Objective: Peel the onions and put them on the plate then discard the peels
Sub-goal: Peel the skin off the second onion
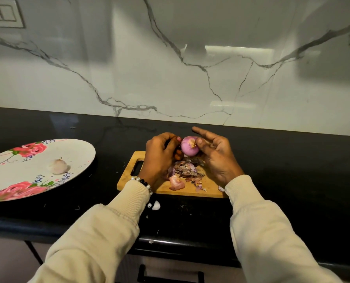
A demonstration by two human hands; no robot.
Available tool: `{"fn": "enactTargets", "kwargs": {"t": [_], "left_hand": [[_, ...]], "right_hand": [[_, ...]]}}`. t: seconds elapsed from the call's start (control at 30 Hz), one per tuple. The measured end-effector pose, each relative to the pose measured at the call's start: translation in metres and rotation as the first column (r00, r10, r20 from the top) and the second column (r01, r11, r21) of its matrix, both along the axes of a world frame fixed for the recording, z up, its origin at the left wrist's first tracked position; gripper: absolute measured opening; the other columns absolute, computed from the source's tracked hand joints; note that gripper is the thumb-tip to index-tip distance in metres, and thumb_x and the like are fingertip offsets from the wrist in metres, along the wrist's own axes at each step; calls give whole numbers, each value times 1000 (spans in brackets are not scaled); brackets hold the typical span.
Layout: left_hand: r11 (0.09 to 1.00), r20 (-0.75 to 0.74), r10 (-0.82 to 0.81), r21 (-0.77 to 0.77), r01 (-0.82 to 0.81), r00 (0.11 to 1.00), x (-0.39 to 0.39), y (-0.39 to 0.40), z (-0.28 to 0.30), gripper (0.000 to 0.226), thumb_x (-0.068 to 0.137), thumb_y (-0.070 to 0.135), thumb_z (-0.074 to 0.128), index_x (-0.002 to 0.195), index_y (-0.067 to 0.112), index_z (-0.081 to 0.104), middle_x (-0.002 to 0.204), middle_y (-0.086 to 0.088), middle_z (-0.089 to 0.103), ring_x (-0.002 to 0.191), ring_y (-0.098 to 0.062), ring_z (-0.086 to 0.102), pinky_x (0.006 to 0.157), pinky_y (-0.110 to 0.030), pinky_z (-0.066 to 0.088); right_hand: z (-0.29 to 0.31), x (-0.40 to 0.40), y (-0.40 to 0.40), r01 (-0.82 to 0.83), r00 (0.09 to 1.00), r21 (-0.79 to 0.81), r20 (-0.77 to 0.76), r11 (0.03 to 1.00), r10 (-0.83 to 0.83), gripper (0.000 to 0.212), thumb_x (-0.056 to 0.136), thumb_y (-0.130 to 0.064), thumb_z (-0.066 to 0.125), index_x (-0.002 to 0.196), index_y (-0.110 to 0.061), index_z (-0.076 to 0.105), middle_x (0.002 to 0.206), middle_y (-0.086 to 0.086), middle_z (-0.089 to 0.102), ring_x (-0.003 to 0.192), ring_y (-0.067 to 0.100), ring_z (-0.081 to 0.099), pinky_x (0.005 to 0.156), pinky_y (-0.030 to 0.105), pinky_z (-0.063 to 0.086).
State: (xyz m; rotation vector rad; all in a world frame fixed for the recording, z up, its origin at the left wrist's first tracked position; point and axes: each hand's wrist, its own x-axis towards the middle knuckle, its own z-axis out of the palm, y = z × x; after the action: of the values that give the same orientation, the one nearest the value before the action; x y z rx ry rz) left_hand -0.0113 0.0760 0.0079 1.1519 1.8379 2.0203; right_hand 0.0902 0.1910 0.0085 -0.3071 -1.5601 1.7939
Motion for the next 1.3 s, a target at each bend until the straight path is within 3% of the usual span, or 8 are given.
{"fn": "enactTargets", "kwargs": {"t": [0.23,0.4,0.53,0.7,0.8,0.97,1.1,1.3], "left_hand": [[999,6,38,3,-38,999,0,2,-1,17,99,9,52,90,8,66,81,-23,67,69,-34,66,67,-60,55],[987,-90,157,-27,-160,983,-4,4,-3,15,98,9,54,93,11,69,81,-4,71,72,-19,69,70,-42,60],[945,-233,297,-66,-319,926,-11,2,-2,16,98,9,53,98,13,69,91,3,68,80,-5,64,66,-14,51],[956,-535,212,-59,-287,818,-9,-1,-5,25,94,3,58,111,14,72,109,-1,63,91,-6,61,81,-13,50],[980,-532,177,16,-200,828,-8,-2,-3,21,90,4,65,107,13,75,124,0,55,101,5,53,82,-6,46],[943,-639,332,242,-228,694,-13,1,-1,21,89,26,64,100,13,76,110,-6,63,104,-22,58,84,-38,51],[956,-749,292,210,-205,594,-14,-1,-2,24,88,30,63,100,13,76,105,-7,62,99,-19,57,79,-35,50],[982,-879,149,78,-172,453,-13,-5,-4,33,92,28,53,102,5,74,94,-10,66,84,-21,63,70,-34,54]], "right_hand": [[7,5,-2,-86,994,-89,-69,992,80,37,96,1,50,131,-6,56,120,24,65,112,36,65,93,46,55],[8,5,-4,-123,989,-84,-94,989,115,38,95,2,49,132,-5,55,118,23,66,108,28,66,89,35,58],[10,7,-3,-143,972,-155,-206,977,110,39,90,-5,53,129,-3,56,125,29,60,117,36,61,91,36,57],[13,9,-1,-110,970,-178,-234,978,67,51,83,-10,56,133,1,52,126,31,57,118,38,60,90,38,56],[13,8,0,-96,977,-159,-204,983,62,40,93,0,51,133,-1,53,116,21,66,102,24,70,82,32,60],[9,7,0,-81,990,-93,-122,992,69,35,98,2,49,131,-7,56,100,12,74,93,24,72,77,33,61],[4,5,-2,-103,994,-41,-46,994,101,40,97,0,52,136,-9,54,102,15,73,102,35,69,92,49,55],[0,3,0,-69,997,31,26,997,69,46,97,2,52,142,-8,48,93,11,74,95,30,69,93,49,54]]}}
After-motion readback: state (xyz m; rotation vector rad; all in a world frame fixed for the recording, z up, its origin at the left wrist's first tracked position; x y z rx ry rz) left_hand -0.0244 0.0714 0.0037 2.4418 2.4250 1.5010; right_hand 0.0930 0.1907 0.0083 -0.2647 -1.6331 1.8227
